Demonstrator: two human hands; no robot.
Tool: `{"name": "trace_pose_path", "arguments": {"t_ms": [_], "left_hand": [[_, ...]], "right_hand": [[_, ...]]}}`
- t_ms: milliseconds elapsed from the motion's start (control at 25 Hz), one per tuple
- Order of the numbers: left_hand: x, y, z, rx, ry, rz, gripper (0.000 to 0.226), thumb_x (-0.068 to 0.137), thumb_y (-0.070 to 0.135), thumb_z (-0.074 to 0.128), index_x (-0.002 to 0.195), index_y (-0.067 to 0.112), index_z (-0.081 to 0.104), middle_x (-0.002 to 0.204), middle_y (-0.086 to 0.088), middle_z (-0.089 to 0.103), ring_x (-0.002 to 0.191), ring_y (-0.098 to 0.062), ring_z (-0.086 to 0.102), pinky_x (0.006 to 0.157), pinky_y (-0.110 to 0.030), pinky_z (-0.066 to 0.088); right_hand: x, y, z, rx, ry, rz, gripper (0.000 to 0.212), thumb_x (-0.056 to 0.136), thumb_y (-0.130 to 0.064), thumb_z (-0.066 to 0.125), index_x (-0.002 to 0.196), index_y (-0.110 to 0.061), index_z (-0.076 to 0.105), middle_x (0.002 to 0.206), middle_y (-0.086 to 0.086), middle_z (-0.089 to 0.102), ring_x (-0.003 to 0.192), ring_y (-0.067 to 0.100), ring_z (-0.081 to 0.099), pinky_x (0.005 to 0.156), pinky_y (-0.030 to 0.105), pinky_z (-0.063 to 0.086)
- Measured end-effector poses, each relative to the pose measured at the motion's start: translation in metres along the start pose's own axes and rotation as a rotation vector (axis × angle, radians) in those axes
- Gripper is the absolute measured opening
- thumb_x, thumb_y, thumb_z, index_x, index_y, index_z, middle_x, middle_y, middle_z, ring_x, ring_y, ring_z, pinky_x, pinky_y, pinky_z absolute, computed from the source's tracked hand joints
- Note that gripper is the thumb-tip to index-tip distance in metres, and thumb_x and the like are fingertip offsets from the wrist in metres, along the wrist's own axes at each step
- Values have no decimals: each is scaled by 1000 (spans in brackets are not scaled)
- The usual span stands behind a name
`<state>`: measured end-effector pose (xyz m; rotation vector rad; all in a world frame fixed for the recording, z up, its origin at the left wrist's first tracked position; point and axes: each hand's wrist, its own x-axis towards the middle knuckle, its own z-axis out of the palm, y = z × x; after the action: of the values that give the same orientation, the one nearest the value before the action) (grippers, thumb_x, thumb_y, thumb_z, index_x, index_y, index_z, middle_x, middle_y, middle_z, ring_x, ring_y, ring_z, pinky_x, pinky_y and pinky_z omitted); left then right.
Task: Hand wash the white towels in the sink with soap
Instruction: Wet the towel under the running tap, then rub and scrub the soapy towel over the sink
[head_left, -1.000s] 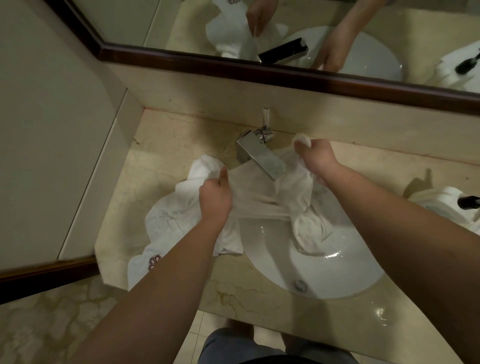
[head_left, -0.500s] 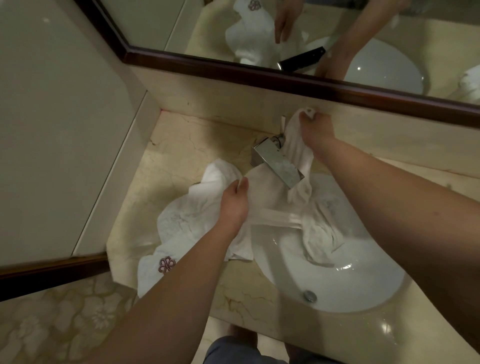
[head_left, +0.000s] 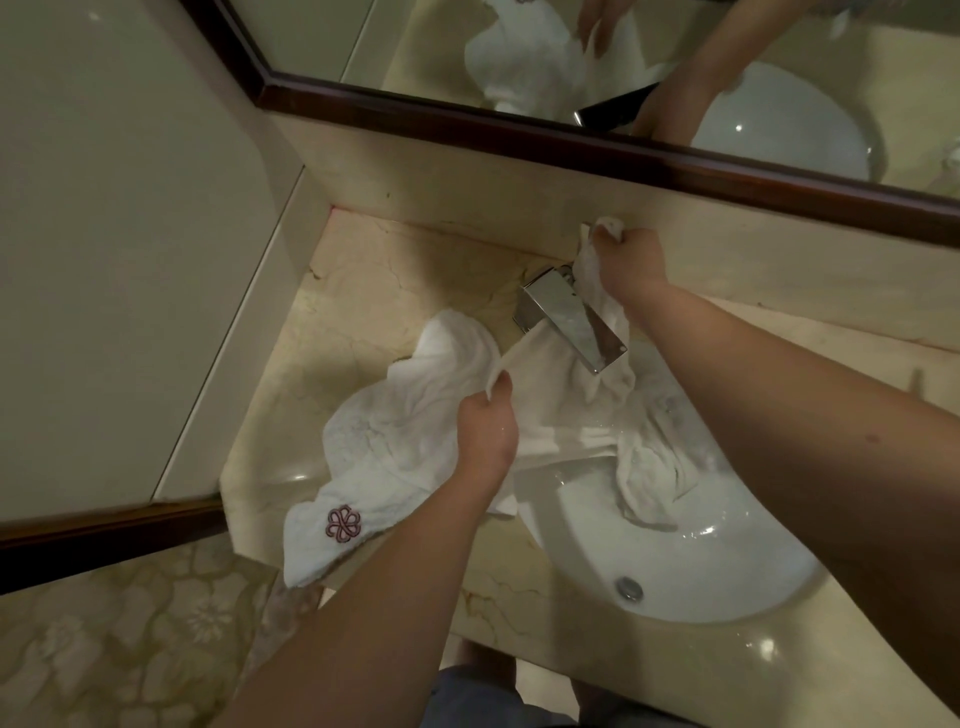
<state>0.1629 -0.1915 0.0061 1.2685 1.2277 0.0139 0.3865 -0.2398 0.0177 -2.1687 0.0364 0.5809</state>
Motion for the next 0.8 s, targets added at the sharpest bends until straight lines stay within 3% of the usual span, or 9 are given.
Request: {"name": "trace_pose_path", "arguments": {"t_ms": [160, 280, 360, 480, 560, 640, 720, 800], "left_hand": [[2, 2, -1, 44, 1, 85, 46, 103, 45, 42, 86, 7, 60, 75, -7, 56, 69, -17, 54, 63, -28, 42], [3, 3, 3, 80, 4, 122, 55, 104, 51, 35, 105, 4, 64, 92, -6, 66, 86, -18, 61, 79, -30, 46], [2, 1, 6, 102, 5, 117, 59, 104, 54, 32, 116, 4, 61, 97, -5, 64, 91, -17, 60, 88, -32, 45], [5, -3, 5, 165, -42, 130, 61, 95, 63, 48, 110, 6, 66, 93, -3, 68, 88, -17, 64, 89, -35, 51], [6, -4, 2, 212, -64, 116, 82, 75, 75, 65, 125, 9, 64, 118, -3, 70, 110, -20, 65, 101, -40, 50], [4, -2, 2, 274, -45, 129, 79, 84, 62, 65, 137, 5, 55, 136, -9, 61, 127, -28, 56, 109, -44, 44], [3, -1, 2, 366, 3, 240, 49, 99, 44, 54, 122, 1, 59, 121, -12, 66, 118, -32, 59, 98, -39, 47], [-4, 1, 0, 487, 24, 350, 40, 105, 39, 44, 94, 3, 59, 94, -13, 67, 97, -33, 64, 80, -36, 46]], "right_hand": [[-4, -2, 6, -16, -4, -53, 41, 102, -33, 47, 115, 3, 64, 101, 15, 64, 97, 29, 62, 73, 30, 43], [-8, -6, -2, -20, -85, -70, 41, 103, -34, 46, 121, -1, 61, 103, 9, 62, 92, 20, 59, 65, 24, 44], [-7, -2, -11, -119, -106, -55, 45, 104, -36, 43, 124, 1, 59, 109, 14, 63, 99, 26, 60, 73, 26, 44], [-18, 21, -34, -322, -22, -24, 55, 106, -37, 36, 115, 12, 60, 116, 31, 62, 111, 40, 59, 82, 34, 42], [-33, 47, -49, -369, -53, 7, 61, 106, -42, 33, 105, 12, 61, 108, 33, 62, 107, 42, 60, 80, 37, 42], [-52, 70, -65, -316, -108, 37, 63, 104, -47, 35, 104, 9, 62, 105, 28, 64, 102, 39, 61, 80, 36, 44], [-72, 85, -82, -156, -182, 95, 57, 100, -51, 45, 113, 2, 63, 108, 17, 66, 96, 31, 63, 80, 32, 46], [-99, 94, -103, -63, -291, 106, 39, 92, -46, 63, 112, -12, 64, 102, 3, 68, 88, 15, 64, 72, 18, 48]]}}
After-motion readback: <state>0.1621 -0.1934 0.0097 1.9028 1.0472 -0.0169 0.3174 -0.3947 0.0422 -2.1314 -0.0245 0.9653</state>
